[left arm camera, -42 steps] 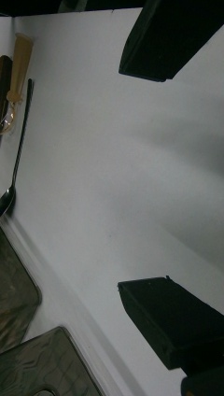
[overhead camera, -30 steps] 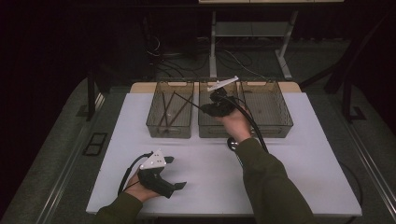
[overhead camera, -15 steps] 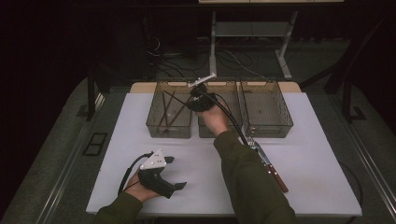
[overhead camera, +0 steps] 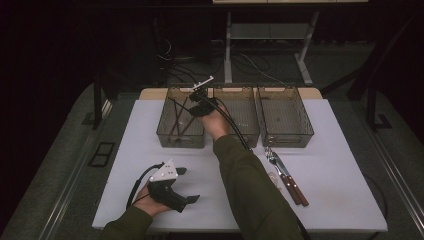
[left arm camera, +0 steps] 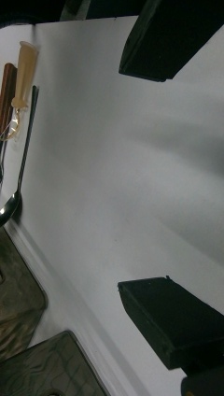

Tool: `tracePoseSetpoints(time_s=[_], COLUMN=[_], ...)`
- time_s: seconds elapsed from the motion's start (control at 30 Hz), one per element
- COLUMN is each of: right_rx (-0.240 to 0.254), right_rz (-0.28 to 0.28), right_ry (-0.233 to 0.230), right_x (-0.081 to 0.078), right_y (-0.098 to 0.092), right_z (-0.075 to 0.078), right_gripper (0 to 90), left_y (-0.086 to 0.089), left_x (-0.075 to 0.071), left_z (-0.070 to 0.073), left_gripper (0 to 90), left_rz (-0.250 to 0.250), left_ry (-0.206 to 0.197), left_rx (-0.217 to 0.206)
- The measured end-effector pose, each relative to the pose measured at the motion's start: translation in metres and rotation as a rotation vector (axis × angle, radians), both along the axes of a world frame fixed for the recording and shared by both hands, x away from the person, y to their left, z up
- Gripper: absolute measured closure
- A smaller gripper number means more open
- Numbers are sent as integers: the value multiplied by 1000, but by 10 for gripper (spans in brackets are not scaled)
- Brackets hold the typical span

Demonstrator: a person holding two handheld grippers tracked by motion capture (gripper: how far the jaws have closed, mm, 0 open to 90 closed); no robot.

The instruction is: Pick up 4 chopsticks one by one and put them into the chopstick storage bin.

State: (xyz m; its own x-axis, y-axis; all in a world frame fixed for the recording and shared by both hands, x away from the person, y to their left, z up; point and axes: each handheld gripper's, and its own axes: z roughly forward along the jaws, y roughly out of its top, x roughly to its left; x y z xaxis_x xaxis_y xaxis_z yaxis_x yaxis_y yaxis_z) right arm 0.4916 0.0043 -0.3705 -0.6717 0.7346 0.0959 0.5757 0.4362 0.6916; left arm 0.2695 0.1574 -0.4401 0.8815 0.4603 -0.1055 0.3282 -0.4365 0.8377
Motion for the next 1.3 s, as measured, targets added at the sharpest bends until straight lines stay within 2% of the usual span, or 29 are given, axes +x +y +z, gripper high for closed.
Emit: tracePoseSetpoints(time_s=[0.07,0.13,0.23,0.4,0.67,0.83,1.17,1.3], right_rx=[-2,22,27,56,108,141,161,154], right_rz=[-2,5,-3,14,39,47,68,72], right_ry=[-21,-15,-18,-25,-40,-57,-77,-80], right_x=[-1,0,-2,-6,-19,-30,-54,-63], right_y=[2,0,-5,-16,-40,-58,-95,-110], right_z=[1,2,6,11,19,24,31,30], right_gripper=[830,770,710,609,496,455,398,386], left_y=[0,0,0,0,1,0,0,-1], left_x=[0,0,0,1,1,1,1,1], left_z=[0,0,0,0,0,-1,-2,-2], left_gripper=[0,0,0,0,0,0,0,0], left_rz=[-2,-3,-1,-4,-4,-1,8,9], left_ry=[-2,-2,-3,-5,-5,-3,5,5], left_rx=[0,-1,-1,7,7,5,7,11])
